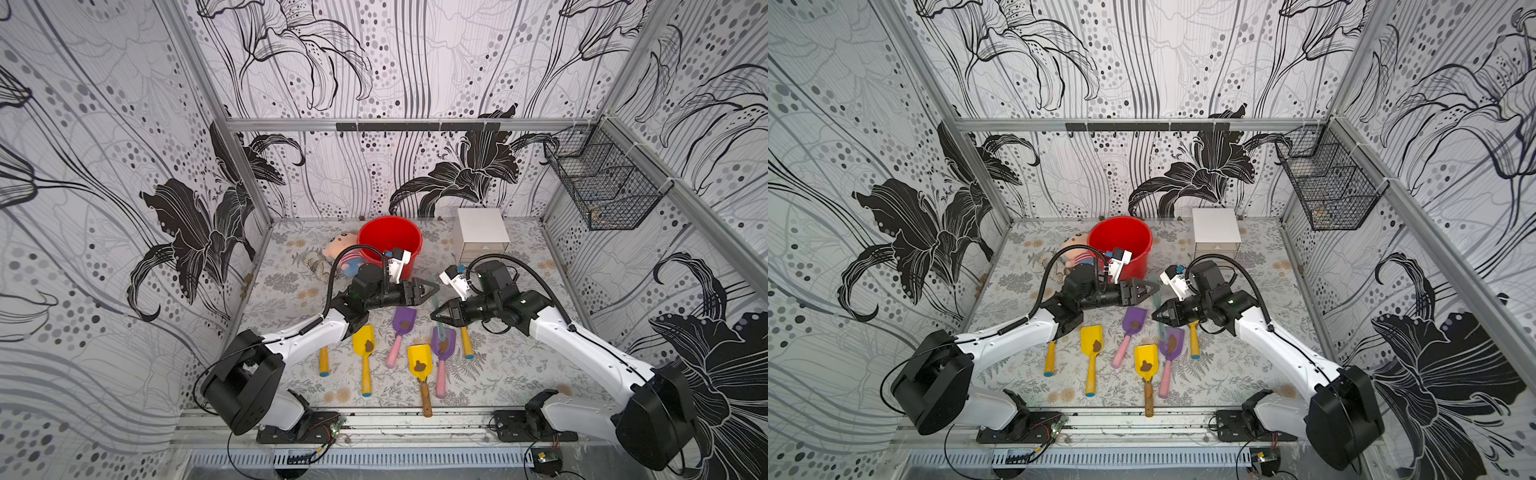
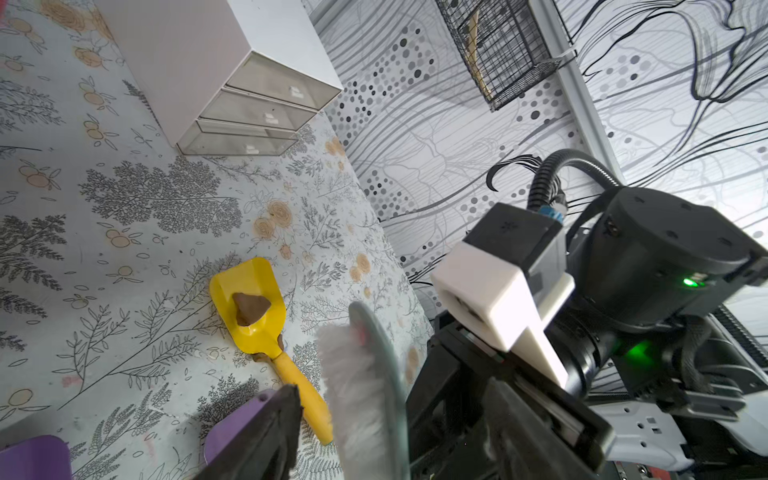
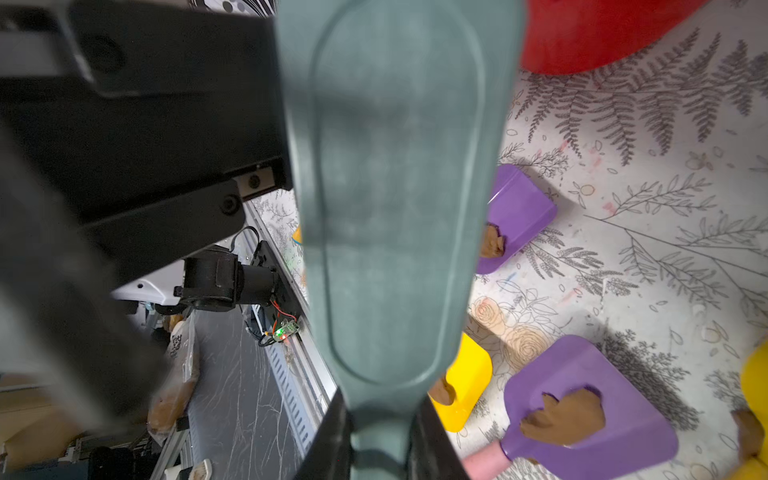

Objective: Brush the soil off the hand trowel and place it into the bucket
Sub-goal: Place the hand trowel at the center of the board.

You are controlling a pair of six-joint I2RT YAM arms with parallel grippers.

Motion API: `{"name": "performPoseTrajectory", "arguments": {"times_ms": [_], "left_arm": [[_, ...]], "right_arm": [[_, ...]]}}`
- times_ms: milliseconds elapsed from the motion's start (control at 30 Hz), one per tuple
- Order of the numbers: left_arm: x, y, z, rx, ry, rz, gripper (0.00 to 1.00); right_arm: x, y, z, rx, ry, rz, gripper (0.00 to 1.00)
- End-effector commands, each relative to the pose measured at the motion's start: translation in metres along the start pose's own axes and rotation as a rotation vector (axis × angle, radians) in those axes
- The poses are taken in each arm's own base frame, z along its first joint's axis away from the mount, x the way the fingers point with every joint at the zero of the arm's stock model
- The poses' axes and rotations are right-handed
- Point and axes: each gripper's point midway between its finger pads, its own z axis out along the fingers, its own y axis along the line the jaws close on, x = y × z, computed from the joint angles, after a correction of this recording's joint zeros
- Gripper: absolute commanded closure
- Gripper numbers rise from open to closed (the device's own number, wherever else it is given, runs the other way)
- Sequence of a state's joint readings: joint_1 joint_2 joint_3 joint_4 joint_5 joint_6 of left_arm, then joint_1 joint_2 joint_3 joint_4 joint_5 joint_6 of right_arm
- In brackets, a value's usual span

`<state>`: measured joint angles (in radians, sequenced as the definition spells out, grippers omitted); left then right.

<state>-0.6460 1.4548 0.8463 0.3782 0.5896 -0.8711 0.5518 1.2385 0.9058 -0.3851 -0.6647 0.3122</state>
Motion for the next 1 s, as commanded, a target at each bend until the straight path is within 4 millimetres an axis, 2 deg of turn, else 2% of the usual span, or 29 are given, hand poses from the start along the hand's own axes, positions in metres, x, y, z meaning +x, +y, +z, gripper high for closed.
{"name": "performPoseTrajectory", "arguments": {"times_ms": [0, 133, 233, 300, 367, 433, 533, 633, 700, 800, 900, 967], "left_arm": [[-0.003, 0.012, 0.007, -0.099, -0.013, -0.046, 0.37], [-0.005, 0.029, 0.008, -0.172, -0.042, -0.117, 0.51], [-0.007, 0.034, 0.008, -0.182, -0.064, -0.156, 0.62], [-0.010, 0.035, 0.007, -0.159, -0.095, -0.185, 0.73], [-0.017, 0.033, 0.002, -0.120, -0.141, -0.211, 0.81], [-0.028, 0.030, -0.010, -0.055, -0.221, -0.240, 0.86], [-0.045, 0.026, -0.038, 0.038, -0.366, -0.305, 0.89], [-0.054, 0.020, -0.067, 0.111, -0.510, -0.347, 0.90], [-0.058, 0.019, -0.086, 0.143, -0.601, -0.375, 0.90], [-0.063, 0.014, -0.111, 0.197, -0.703, -0.402, 0.88], [-0.062, 0.009, -0.120, 0.220, -0.745, -0.401, 0.88], [-0.061, 0.006, -0.125, 0.232, -0.774, -0.394, 0.87]], "right_arm": [[-0.014, 0.002, 0.004, 0.027, -0.019, -0.059, 0.93], [-0.017, -0.003, 0.008, 0.055, -0.026, -0.068, 0.92], [-0.019, -0.005, 0.009, 0.071, -0.036, -0.072, 0.92], [-0.020, -0.007, 0.010, 0.080, -0.040, -0.072, 0.90], [-0.021, -0.008, 0.009, 0.090, -0.048, -0.072, 0.78], [-0.022, -0.007, 0.007, 0.086, -0.055, -0.055, 0.55], [-0.025, 0.008, 0.004, 0.004, -0.087, -0.008, 0.37], [-0.042, 0.027, 0.003, -0.145, -0.182, 0.108, 0.27], [-0.054, 0.038, 0.003, -0.248, -0.237, 0.192, 0.24], [-0.061, 0.039, 0.005, -0.273, -0.279, 0.247, 0.20], [-0.066, 0.048, 0.007, -0.293, -0.306, 0.245, 0.19], [-0.071, 0.057, 0.010, -0.342, -0.315, 0.256, 0.23]]}}
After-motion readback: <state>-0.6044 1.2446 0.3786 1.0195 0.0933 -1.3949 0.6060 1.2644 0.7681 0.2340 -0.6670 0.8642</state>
